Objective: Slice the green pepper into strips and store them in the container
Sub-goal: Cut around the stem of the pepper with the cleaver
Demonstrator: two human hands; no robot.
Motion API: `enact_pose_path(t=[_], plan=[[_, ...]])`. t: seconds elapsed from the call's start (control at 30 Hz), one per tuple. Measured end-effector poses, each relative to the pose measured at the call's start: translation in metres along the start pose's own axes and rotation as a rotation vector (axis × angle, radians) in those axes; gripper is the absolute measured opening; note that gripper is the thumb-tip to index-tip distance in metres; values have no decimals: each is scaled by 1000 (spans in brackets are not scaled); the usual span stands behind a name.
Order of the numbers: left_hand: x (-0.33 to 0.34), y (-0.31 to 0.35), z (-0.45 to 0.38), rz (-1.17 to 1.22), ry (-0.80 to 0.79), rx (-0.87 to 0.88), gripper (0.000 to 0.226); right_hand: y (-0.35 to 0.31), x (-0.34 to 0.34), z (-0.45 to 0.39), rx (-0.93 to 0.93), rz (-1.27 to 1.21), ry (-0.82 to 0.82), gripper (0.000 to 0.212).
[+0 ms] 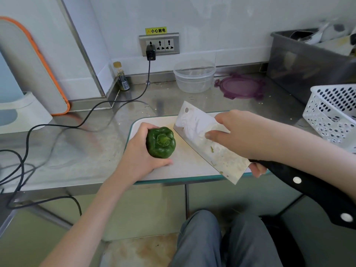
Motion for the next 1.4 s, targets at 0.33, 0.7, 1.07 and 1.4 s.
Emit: enact_pose_path(t=[0.33,0.7,1.07,1.4], plan=[[25,7,-12,96,79,51,80,5,0,-6,30,27,5,33],[24,7,-14,50,127,65,66,0,2,-4,41,54,-8,38],[26,4,-19,15,84,-12,63,-5,15,-13,-3,35,46,35],[22,7,-18,46,60,-73,63,-12,11,-20,-57,43,22,23]])
Point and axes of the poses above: each hand's wrist, its own z-axis away from the middle knuckle, its own x-axis out of the palm, y = z × x, the point moved 4 cm from there along -z, towards the middle knuckle, and after that the axes turned 5 degrees about y, right-handed, at the moved point
